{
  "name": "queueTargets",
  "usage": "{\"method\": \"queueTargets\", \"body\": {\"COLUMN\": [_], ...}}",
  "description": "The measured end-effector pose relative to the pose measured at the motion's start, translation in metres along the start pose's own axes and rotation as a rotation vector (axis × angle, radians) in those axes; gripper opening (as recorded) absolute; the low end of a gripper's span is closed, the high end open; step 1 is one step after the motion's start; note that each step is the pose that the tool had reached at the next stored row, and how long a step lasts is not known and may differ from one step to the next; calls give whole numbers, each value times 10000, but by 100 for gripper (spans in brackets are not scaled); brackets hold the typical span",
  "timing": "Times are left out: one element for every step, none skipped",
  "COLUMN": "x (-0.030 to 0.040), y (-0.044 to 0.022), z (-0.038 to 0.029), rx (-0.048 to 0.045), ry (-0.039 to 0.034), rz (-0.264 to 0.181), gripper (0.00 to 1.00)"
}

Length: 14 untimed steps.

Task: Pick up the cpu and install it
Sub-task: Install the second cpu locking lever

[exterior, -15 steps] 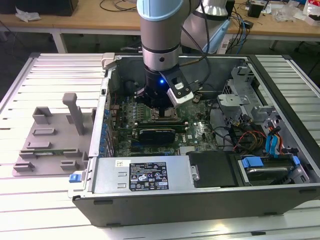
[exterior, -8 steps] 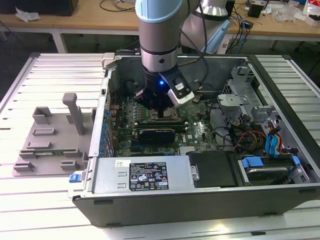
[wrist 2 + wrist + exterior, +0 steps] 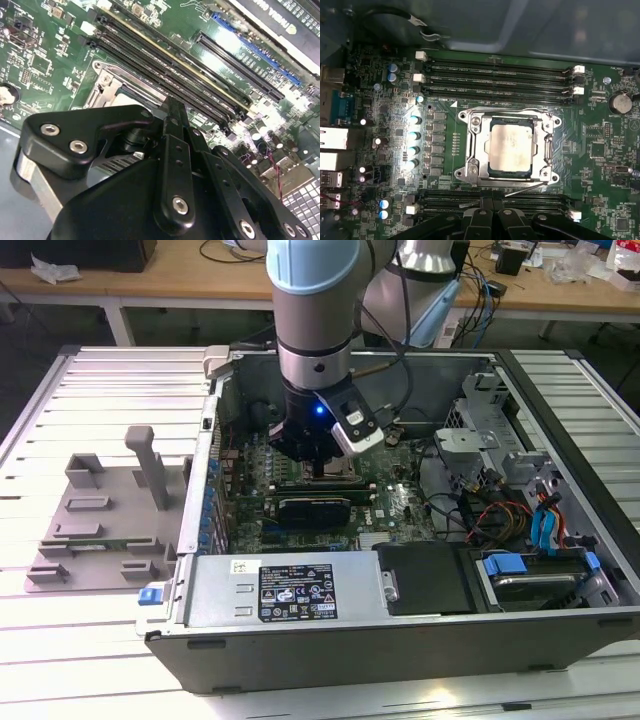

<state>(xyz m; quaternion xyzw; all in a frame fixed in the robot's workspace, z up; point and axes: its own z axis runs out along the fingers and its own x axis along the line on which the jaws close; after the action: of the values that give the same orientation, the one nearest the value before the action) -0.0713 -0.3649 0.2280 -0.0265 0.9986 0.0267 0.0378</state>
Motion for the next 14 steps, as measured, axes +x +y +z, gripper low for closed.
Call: {"method": "queueTargets", "body": {"x": [23, 35, 42, 46, 51, 57, 62, 71, 88, 103, 124, 139, 143, 146], "y": [-7, -17, -27, -37, -53, -77, -101, -102, -103, -111, -121, -127, -135, -140], "z": [0, -2, -2, -3, -3, -1, 2, 28, 61, 66, 68, 77, 85, 101], "rx": [1, 1, -1, -6, -34, -220, -553, -564, -594, -645, -702, -873, -1043, -1049], "ry": [0, 1, 0, 1, 0, -11, -29, -29, -31, -34, -37, -46, -55, -55], "rz": [0, -1, -1, -1, 2, 15, 36, 37, 38, 41, 47, 55, 70, 72], "gripper": [11, 11, 11, 11, 11, 11, 11, 11, 11, 11, 11, 11, 11, 11]}}
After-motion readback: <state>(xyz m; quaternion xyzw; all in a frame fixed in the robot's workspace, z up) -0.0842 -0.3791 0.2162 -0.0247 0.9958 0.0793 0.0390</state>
